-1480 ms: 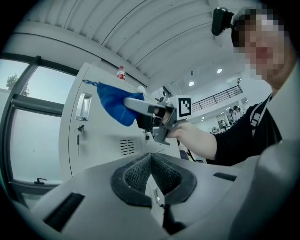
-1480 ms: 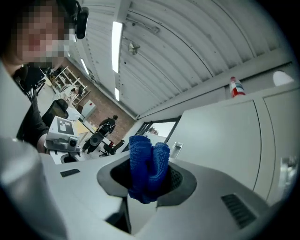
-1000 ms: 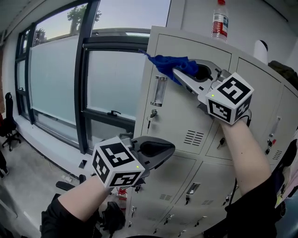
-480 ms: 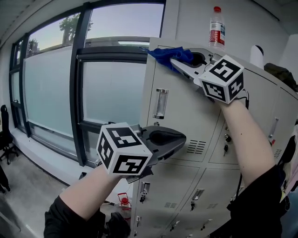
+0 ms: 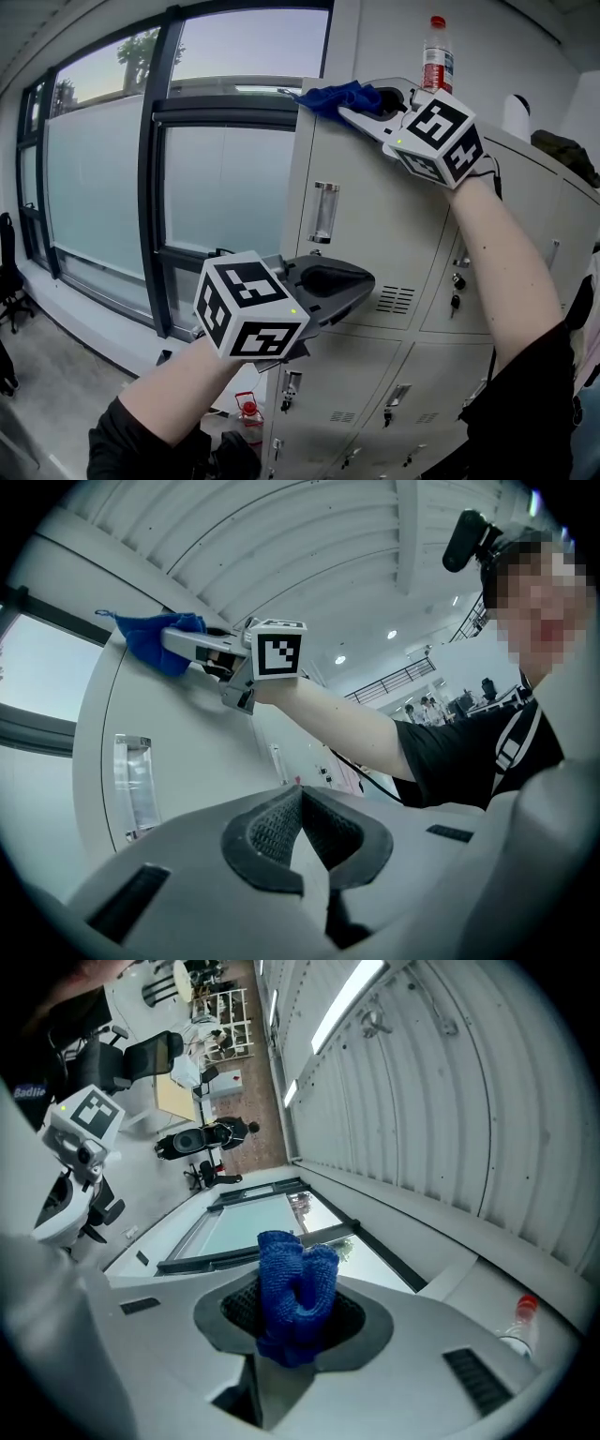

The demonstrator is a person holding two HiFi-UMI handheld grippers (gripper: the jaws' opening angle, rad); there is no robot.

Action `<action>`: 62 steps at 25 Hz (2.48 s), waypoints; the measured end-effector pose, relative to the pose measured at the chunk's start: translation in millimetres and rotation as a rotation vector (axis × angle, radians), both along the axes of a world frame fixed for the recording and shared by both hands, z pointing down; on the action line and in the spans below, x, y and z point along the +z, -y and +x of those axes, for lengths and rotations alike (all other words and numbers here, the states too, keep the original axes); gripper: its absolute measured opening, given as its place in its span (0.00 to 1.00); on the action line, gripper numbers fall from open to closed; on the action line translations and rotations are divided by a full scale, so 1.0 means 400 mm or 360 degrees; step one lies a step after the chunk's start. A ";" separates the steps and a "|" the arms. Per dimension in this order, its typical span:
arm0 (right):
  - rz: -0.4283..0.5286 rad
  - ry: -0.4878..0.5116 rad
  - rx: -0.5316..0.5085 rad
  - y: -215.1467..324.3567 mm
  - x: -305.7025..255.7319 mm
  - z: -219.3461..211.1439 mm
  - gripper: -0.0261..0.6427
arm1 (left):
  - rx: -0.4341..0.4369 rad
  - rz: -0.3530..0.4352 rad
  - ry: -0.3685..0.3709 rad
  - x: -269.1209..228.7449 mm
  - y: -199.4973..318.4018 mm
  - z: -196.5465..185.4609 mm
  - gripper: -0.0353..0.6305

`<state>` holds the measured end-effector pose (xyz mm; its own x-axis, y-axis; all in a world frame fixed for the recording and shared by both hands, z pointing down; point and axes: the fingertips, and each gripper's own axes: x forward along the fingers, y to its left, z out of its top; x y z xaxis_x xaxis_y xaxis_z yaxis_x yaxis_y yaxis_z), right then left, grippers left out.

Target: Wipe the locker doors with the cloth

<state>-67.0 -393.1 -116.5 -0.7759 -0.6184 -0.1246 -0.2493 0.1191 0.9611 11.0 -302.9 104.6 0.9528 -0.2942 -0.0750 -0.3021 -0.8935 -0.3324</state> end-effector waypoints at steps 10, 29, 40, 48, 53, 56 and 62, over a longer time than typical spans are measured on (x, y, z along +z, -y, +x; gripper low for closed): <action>-0.0039 -0.0145 0.0016 -0.001 0.108 -0.019 0.19 | -0.0004 -0.0036 -0.0006 0.022 0.005 0.001 0.06; -0.0307 -0.0273 -0.0036 -0.001 0.402 -0.004 0.19 | 0.0014 -0.0127 0.0027 0.124 -0.047 0.010 0.06; -0.0423 -0.0334 -0.0050 0.005 0.550 -0.002 0.19 | 0.0036 -0.0186 0.0052 0.172 -0.055 0.021 0.06; -0.0435 -0.0365 -0.0020 -0.001 0.592 0.001 0.19 | 0.0040 -0.0219 0.0056 0.197 -0.060 0.022 0.06; -0.0417 -0.0343 -0.0056 -0.039 0.588 -0.005 0.19 | 0.0045 -0.0245 0.0050 0.208 -0.063 0.011 0.06; -0.0436 -0.0352 -0.0125 -0.080 0.602 -0.019 0.19 | 0.0044 -0.0258 0.0043 0.217 -0.065 0.004 0.06; -0.0460 -0.0448 -0.0138 -0.090 0.709 -0.040 0.19 | 0.0082 -0.0260 0.0055 0.238 -0.095 0.011 0.06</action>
